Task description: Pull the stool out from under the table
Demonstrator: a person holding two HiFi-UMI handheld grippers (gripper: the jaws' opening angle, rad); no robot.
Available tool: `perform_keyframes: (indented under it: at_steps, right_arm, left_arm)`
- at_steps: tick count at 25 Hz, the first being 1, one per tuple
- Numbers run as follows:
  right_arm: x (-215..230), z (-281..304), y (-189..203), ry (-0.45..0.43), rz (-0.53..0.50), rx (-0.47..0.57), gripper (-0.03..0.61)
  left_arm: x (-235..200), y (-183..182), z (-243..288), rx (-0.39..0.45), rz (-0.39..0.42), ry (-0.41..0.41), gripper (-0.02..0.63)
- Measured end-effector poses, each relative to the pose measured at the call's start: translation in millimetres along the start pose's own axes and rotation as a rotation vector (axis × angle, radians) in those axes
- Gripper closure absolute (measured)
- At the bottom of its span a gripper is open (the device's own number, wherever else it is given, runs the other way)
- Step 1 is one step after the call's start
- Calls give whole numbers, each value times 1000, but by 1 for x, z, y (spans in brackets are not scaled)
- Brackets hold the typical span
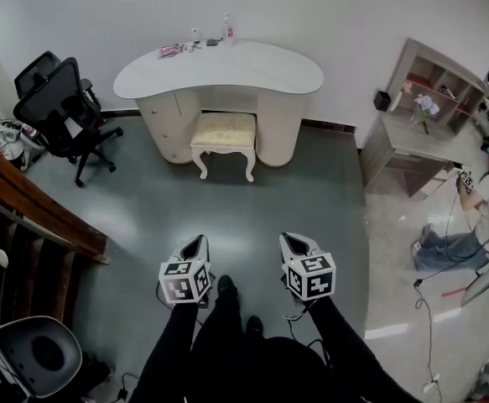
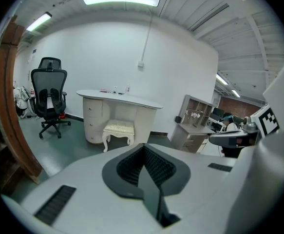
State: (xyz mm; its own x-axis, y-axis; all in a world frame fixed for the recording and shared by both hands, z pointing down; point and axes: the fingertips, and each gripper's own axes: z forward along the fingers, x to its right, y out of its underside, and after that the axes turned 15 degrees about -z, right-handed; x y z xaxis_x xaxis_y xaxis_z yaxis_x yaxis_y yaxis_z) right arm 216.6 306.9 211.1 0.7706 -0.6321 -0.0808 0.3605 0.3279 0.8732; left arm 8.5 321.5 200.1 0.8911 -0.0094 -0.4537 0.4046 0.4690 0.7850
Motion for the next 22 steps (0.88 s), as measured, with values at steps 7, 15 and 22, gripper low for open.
perform_keyframes:
  at_steps: [7, 15, 22]
  right_arm:
    - [16, 39, -18, -6, -8, -12, 575]
    - [33, 117, -54, 0, -33, -16, 575]
    - [48, 199, -88, 37, -24, -33, 575]
  left_arm:
    - [-14, -26, 34, -9, 2, -14, 606]
    - [-50, -67, 103, -27, 11, 3, 606]
    - [-96, -110, 170, -58, -12, 8, 606]
